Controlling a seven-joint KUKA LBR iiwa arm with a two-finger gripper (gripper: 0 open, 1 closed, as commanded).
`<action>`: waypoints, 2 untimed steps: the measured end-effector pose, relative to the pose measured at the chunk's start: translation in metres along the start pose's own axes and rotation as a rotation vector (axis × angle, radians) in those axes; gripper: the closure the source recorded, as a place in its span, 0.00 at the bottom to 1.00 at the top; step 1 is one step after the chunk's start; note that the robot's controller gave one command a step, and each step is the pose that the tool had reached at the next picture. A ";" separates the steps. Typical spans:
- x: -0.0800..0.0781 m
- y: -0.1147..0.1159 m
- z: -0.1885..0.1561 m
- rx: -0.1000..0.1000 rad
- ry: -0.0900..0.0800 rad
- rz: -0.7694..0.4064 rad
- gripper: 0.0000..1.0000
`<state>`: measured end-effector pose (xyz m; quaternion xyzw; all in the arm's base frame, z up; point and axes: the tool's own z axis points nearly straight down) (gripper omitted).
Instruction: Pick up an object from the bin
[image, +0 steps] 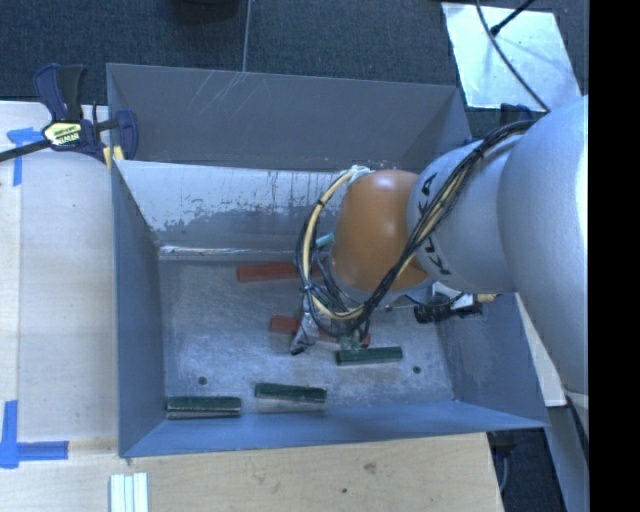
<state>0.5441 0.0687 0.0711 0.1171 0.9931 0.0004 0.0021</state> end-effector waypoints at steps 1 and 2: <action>-0.054 -0.013 -0.076 -0.001 -0.009 0.023 1.00; -0.063 -0.033 -0.155 -0.001 -0.009 0.020 1.00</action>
Offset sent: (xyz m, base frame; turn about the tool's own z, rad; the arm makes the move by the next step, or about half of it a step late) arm 0.0444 -0.0230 0.0706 0.0205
